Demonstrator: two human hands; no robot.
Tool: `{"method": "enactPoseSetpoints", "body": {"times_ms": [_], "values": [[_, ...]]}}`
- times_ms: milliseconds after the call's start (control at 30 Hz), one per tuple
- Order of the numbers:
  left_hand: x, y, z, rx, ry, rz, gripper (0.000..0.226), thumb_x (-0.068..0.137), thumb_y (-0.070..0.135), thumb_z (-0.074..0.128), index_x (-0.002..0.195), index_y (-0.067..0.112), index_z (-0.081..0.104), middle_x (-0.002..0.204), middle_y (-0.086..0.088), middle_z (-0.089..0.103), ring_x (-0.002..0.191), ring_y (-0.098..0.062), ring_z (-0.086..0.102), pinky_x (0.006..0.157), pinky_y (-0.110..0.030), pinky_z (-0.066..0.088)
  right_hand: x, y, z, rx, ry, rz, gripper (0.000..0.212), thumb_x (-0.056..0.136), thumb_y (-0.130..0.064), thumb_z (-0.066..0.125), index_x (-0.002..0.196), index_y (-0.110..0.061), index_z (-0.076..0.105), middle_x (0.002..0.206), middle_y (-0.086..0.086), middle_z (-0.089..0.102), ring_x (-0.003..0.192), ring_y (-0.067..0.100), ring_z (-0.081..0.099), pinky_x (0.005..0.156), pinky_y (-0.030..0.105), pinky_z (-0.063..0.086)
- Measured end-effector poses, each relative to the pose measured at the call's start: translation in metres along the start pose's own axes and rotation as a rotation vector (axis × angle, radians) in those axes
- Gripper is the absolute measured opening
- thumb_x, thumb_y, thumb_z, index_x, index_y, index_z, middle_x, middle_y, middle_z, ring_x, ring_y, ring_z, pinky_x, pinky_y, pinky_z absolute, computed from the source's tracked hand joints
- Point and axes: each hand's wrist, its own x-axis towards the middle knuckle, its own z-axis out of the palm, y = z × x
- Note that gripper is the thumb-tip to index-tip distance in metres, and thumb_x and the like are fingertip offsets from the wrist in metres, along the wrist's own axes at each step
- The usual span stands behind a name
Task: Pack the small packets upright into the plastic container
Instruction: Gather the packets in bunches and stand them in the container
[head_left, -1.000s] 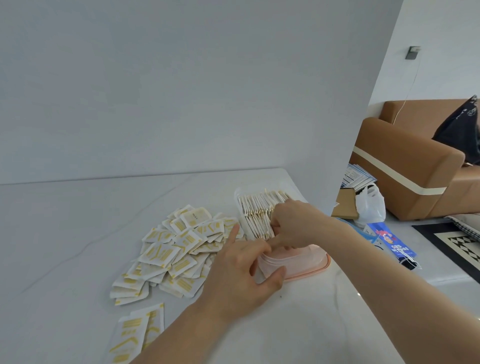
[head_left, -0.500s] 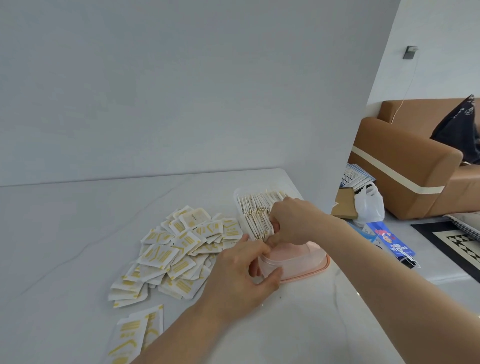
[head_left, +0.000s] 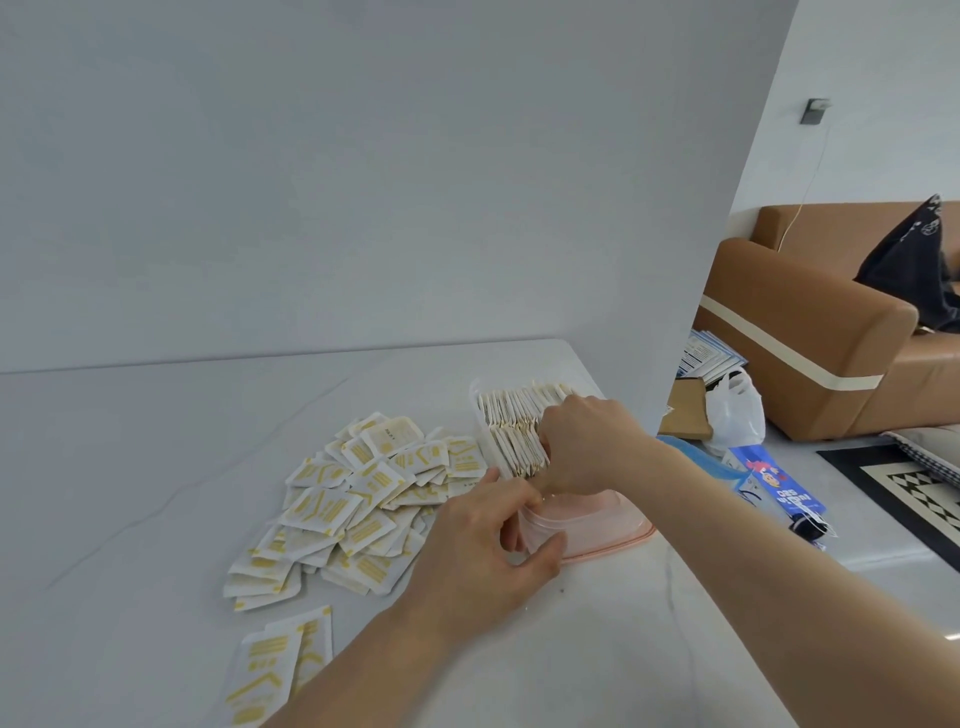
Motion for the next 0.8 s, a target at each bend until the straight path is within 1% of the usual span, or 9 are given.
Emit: {"method": "enactPoseSetpoints", "body": {"times_ms": [67,133,167,200,300,433,500,633,800], "values": [[0.0,0.001,-0.001,-0.001,-0.009,0.01,0.023,0.079,0.027,0.08,0.088,0.03,0.059,0.06,0.003,0.049,0.057,-0.017,0.053,0.113,-0.032,0.043,-0.002,0.001,-0.001,0.0,-0.021,0.003,0.057,0.07,-0.075,0.069,0.075,-0.021,0.053,0.077,-0.005,0.049,0.069,0.017,0.05,0.066,0.031,0.041],[0.0,0.002,-0.003,0.012,-0.016,0.018,0.023,0.079,0.03,0.079,0.089,0.031,0.058,0.061,0.005,0.05,0.06,-0.015,0.054,0.087,-0.025,0.052,-0.006,0.003,-0.003,0.021,-0.052,0.016,0.062,0.065,-0.079,0.072,0.077,-0.021,0.057,0.077,-0.005,0.052,0.074,0.02,0.055,0.065,0.031,0.043],[0.0,0.003,-0.004,0.023,-0.017,0.018,0.023,0.079,0.032,0.079,0.088,0.031,0.058,0.062,0.006,0.05,0.062,-0.013,0.055,0.073,-0.027,0.052,-0.008,0.004,-0.005,0.049,-0.068,0.023,0.063,0.061,-0.08,0.074,0.076,-0.02,0.059,0.077,-0.004,0.055,0.072,0.019,0.058,0.064,0.03,0.045],[0.0,0.003,-0.004,0.034,-0.016,0.019,0.023,0.078,0.033,0.078,0.088,0.031,0.057,0.063,0.007,0.05,0.064,-0.012,0.055,0.065,-0.032,0.05,-0.01,0.006,-0.008,0.09,-0.091,0.032,0.064,0.056,-0.079,0.076,0.074,-0.019,0.063,0.075,-0.003,0.06,0.068,0.019,0.062,0.062,0.03,0.049],[0.0,0.004,-0.004,0.057,-0.011,0.019,0.023,0.078,0.035,0.078,0.088,0.031,0.058,0.063,0.01,0.05,0.065,-0.012,0.055,0.065,-0.036,0.05,-0.015,0.016,-0.019,0.299,-0.193,0.061,0.07,0.052,-0.078,0.078,0.081,-0.015,0.071,0.07,0.002,0.074,0.059,0.02,0.073,0.062,0.031,0.062],[0.0,0.006,-0.004,0.066,-0.013,0.015,0.02,0.081,0.037,0.075,0.087,0.027,0.059,0.063,0.008,0.05,0.064,-0.013,0.053,0.066,-0.034,0.049,-0.006,0.019,-0.022,0.605,-0.185,0.137,0.078,0.072,-0.083,0.065,0.092,-0.007,0.067,0.082,0.007,0.076,0.062,0.023,0.076,0.064,0.039,0.065],[0.0,0.006,-0.004,0.074,-0.015,0.012,0.02,0.081,0.037,0.075,0.087,0.028,0.058,0.062,0.008,0.05,0.064,-0.012,0.052,0.066,-0.03,0.046,0.002,0.011,-0.017,0.583,-0.153,0.178,0.079,0.081,-0.082,0.056,0.091,-0.004,0.067,0.078,0.008,0.076,0.059,0.025,0.075,0.064,0.042,0.066],[0.0,0.006,-0.004,0.068,-0.018,0.01,0.019,0.081,0.038,0.074,0.086,0.028,0.059,0.062,0.008,0.051,0.063,-0.012,0.052,0.065,-0.028,0.045,0.009,-0.004,-0.005,0.458,-0.168,0.208,0.076,0.085,-0.078,0.053,0.083,-0.004,0.07,0.062,0.006,0.074,0.053,0.023,0.073,0.063,0.039,0.065],[-0.001,0.006,-0.004,0.068,-0.015,0.006,0.019,0.08,0.039,0.074,0.086,0.029,0.058,0.061,0.007,0.051,0.063,-0.013,0.053,0.065,-0.026,0.044,0.01,-0.009,-0.002,0.422,-0.128,0.223,0.077,0.088,-0.076,0.049,0.081,-0.003,0.07,0.061,0.008,0.074,0.051,0.022,0.072,0.066,0.04,0.065]]}}
